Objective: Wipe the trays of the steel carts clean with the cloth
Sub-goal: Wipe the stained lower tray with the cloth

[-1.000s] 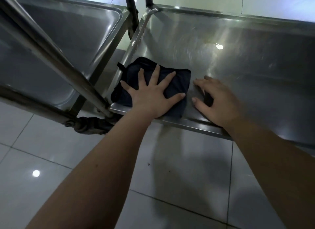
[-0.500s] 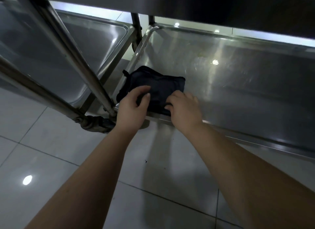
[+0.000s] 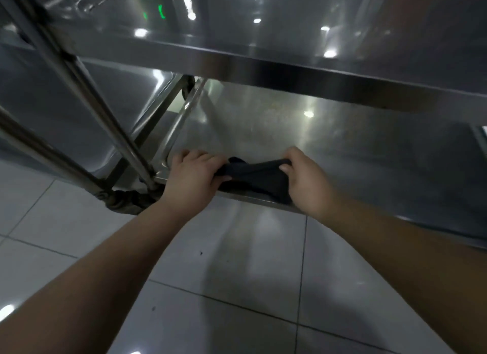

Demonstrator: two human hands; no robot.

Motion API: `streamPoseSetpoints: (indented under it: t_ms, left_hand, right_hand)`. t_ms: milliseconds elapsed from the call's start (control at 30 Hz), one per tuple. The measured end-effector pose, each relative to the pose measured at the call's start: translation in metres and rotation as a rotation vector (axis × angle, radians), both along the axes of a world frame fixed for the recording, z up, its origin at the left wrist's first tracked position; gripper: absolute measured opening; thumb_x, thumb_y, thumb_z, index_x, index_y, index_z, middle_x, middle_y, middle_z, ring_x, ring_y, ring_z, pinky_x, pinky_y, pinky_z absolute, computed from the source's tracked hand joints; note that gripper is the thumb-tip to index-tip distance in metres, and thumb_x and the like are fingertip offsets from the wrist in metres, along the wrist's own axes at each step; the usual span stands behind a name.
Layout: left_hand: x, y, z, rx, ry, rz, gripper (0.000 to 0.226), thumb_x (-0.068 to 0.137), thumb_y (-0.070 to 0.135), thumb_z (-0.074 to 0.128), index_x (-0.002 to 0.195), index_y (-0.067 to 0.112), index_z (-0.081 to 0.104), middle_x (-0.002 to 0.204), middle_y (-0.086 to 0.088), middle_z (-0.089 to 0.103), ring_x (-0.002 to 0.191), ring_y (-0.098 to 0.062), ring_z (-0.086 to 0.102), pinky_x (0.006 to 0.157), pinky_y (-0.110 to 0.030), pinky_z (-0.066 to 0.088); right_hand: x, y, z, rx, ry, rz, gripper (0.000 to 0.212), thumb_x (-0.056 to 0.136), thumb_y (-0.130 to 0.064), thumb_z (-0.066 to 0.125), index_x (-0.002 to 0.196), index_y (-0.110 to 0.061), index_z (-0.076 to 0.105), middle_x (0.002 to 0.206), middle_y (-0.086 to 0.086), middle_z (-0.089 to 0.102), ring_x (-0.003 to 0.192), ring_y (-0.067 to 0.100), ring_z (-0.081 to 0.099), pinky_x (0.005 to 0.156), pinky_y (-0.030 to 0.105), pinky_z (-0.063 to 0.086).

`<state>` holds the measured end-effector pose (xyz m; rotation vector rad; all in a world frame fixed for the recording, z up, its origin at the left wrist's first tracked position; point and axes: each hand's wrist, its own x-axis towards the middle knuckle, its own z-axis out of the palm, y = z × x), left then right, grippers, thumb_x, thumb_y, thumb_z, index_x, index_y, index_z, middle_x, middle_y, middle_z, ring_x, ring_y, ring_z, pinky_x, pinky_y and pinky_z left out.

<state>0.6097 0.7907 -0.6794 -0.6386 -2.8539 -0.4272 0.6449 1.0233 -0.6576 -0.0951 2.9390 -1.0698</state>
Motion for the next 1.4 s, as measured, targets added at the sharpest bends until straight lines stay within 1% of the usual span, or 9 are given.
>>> streamPoseSetpoints:
  t_ms: [200,367,533,667,767,900,1100,1233,1400]
  left_hand:
    - [0.036,0.06,0.082,-0.042,-0.076,-0.275,0.024,0.092,0.039,0.056,0.109,0.025,0.065,0.095,0.005,0.071,0.089,-0.021,0.064,0.091,-0.038,0.037]
    - [0.061,0.113,0.135,0.049,-0.111,-0.4,0.025,0.093,0.037,0.059,0.11,0.022,0.068,0.091,0.002,0.071,0.083,-0.023,0.066,0.072,-0.031,0.038]
    - [0.086,0.168,0.188,0.107,-0.114,-0.476,0.022,0.091,0.033,0.064,0.109,0.022,0.07,0.091,-0.001,0.072,0.081,-0.027,0.066,0.063,-0.029,0.038]
    - [0.089,0.216,0.223,0.19,-0.105,-0.52,0.027,0.09,0.041,0.058,0.105,0.023,0.07,0.09,0.002,0.072,0.081,-0.022,0.065,0.063,-0.029,0.04]
    - [0.089,0.248,0.247,0.181,-0.093,-0.58,0.033,0.085,0.042,0.056,0.103,0.02,0.072,0.084,-0.001,0.073,0.075,-0.026,0.066,0.062,-0.029,0.042]
    - [0.082,0.295,0.287,0.099,-0.133,-0.639,0.026,0.088,0.039,0.06,0.1,0.02,0.071,0.081,-0.001,0.072,0.073,-0.025,0.065,0.059,-0.024,0.027]
    - [0.067,0.367,0.347,-0.166,-0.299,-0.59,0.021,0.094,0.032,0.053,0.106,0.018,0.064,0.099,-0.007,0.07,0.093,-0.029,0.064,0.076,-0.035,0.047]
    - [0.081,0.381,0.397,-0.128,-0.31,-0.596,0.022,0.094,0.033,0.056,0.106,0.017,0.064,0.1,-0.007,0.07,0.095,-0.028,0.063,0.076,-0.031,0.04]
    - [0.131,0.401,0.456,-0.079,-0.423,-0.661,0.022,0.096,0.026,0.056,0.116,0.018,0.062,0.111,-0.008,0.065,0.105,-0.03,0.057,0.082,-0.033,0.04]
  right_hand:
    - [0.073,0.077,0.054,-0.138,-0.114,-0.026,0.019,0.105,-0.021,0.037,0.093,-0.03,0.048,0.082,-0.003,0.053,0.071,-0.001,0.053,0.057,0.013,0.039]
    - [0.111,0.135,0.111,-0.25,-0.206,-0.037,0.027,0.083,-0.059,0.059,0.097,-0.036,0.055,0.088,-0.007,0.062,0.083,0.005,0.061,0.067,0.025,0.051]
    - [0.153,0.183,0.161,-0.157,-0.076,-0.091,0.02,0.085,-0.025,0.074,0.093,-0.031,0.057,0.089,-0.006,0.063,0.083,-0.004,0.057,0.067,0.014,0.046]
    - [0.174,0.224,0.207,-0.057,0.081,-0.137,0.025,0.084,-0.019,0.074,0.089,-0.034,0.055,0.083,-0.02,0.055,0.081,-0.016,0.051,0.066,0.0,0.035]
    - [0.181,0.255,0.236,0.01,0.085,-0.185,0.017,0.081,-0.023,0.076,0.091,-0.024,0.061,0.082,-0.021,0.056,0.08,-0.014,0.051,0.065,0.002,0.034]
    - [0.185,0.291,0.28,0.081,-0.072,-0.217,0.031,0.076,-0.024,0.081,0.074,-0.037,0.053,0.073,-0.019,0.054,0.074,-0.009,0.053,0.058,0.008,0.033]
    - [0.179,0.295,0.324,0.178,-0.156,-0.542,0.013,0.083,-0.023,0.07,0.092,-0.015,0.064,0.095,0.009,0.064,0.088,0.029,0.06,0.064,0.031,0.039]
    - [0.199,0.306,0.379,0.139,-0.193,-0.646,0.015,0.086,-0.02,0.067,0.094,-0.007,0.064,0.095,0.012,0.063,0.087,0.031,0.061,0.071,0.039,0.05]
    - [0.248,0.331,0.452,0.128,-0.279,-0.738,0.009,0.086,-0.022,0.069,0.092,-0.018,0.064,0.09,0.0,0.056,0.085,0.023,0.058,0.067,0.03,0.041]
